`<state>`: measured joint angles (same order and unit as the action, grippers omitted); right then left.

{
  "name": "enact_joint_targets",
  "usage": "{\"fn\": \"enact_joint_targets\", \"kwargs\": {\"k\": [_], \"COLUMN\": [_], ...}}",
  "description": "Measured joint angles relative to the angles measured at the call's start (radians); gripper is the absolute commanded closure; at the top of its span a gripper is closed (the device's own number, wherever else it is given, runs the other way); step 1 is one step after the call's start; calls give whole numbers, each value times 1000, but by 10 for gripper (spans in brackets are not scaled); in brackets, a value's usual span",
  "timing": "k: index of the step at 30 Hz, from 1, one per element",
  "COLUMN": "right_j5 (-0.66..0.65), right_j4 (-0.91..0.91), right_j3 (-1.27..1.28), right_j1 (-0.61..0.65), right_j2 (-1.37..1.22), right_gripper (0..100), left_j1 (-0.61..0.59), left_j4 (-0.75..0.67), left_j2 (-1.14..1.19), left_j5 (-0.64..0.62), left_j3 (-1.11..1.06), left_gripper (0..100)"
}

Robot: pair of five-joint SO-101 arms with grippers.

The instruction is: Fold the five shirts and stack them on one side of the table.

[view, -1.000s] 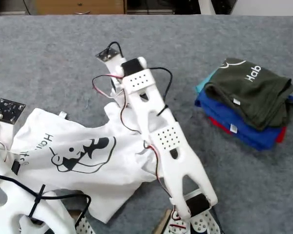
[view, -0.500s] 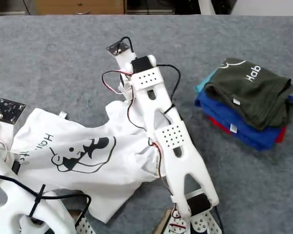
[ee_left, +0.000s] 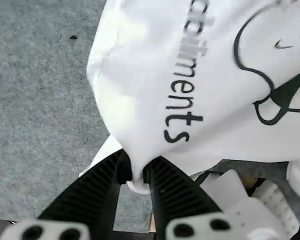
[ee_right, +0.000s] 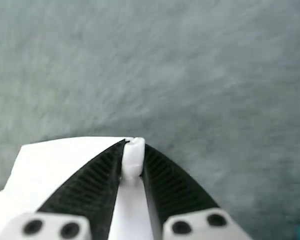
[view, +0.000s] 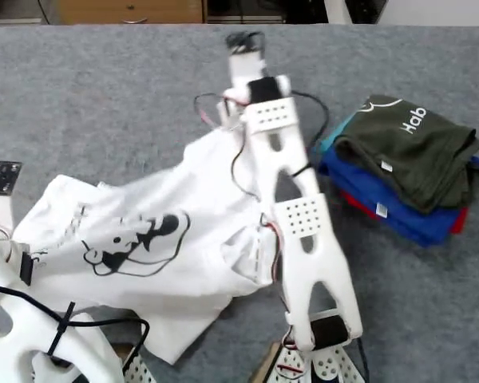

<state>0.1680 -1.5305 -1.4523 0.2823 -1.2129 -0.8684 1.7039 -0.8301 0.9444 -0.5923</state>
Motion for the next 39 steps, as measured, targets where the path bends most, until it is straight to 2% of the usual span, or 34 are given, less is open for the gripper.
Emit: {"fn": "enact_joint_targets", "kwargs": {"k": [3,10,14,17,29,34,39], "right_j5": [31,21,-21,-44,-54,-83,-84], "right_j4": [31,49,31,31,51,52,52], "right_j3": [0,2,2,2,2,2,2], "right_j1": [-54,-92,-84,-57,-28,-26,-26], "right_j2": [35,51,51,49,-54,-60,-60], "right_gripper": [994,994,994,994,994,994,994], "left_j1": [0,2,2,44,367,394,427], "left_j4": [0,41,43,43,44,44,44], "left_j2": [12,204,365,496,1082,1375,1659], "left_j5": [-46,-115,-255,-382,-1053,-1208,-1281], "left_j3": [0,66,238,394,1039,1320,1562], "left_gripper": [969,809,800,799,803,803,803]}}
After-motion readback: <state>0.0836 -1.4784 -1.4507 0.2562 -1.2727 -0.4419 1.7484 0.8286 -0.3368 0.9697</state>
